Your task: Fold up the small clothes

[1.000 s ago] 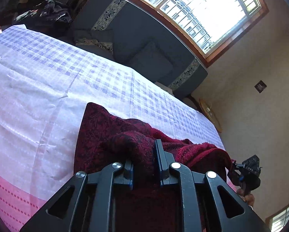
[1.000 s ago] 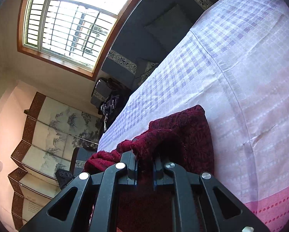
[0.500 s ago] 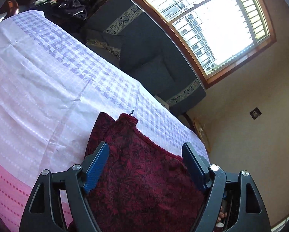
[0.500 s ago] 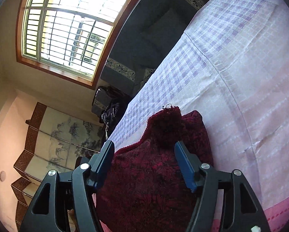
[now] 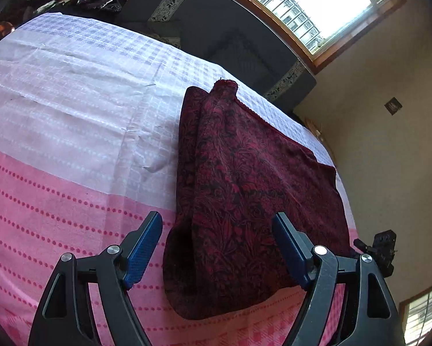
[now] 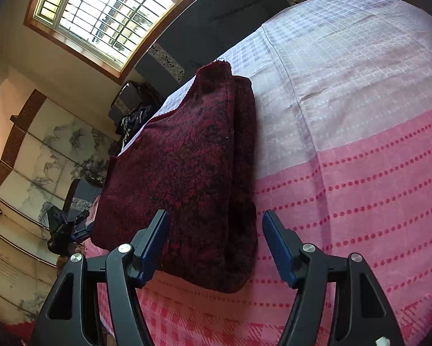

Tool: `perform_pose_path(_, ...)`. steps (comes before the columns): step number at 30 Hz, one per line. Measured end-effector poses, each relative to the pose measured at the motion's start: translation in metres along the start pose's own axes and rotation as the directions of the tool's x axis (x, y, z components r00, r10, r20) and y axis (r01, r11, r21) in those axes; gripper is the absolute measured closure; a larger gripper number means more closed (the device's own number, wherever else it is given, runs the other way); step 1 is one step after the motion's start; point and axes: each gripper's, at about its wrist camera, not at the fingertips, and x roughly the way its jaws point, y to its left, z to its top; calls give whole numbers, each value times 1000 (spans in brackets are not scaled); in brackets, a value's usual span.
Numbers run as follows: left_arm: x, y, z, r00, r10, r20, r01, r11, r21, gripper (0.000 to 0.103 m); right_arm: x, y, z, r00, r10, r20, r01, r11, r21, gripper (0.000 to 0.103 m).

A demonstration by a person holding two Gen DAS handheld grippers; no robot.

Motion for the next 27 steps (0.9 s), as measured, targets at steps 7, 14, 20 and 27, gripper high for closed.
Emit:
perform_pose_path(7, 6, -22, -17, 999, 34, -36, -31, 996, 82, 77, 4, 1, -6, 998, 60, -18, -60, 998, 20, 51)
perform_pose_path(14, -9, -9, -22, 999, 15, -30, -15, 1000, 19, 94, -4, 10, -9, 998, 58, -34, -58, 998, 5, 92)
perform_pose_path(20, -18, -8, -61, 994, 68, -85, -58, 991, 119, 94, -17, -5, -39, 995, 7, -104, -11, 999, -36, 93)
perform_pose_path(27, -16, 12, -76, 996, 59, -61, -54, 995, 84, 94, -12, -23, -48, 994, 15, -111, -14, 1000, 10, 94)
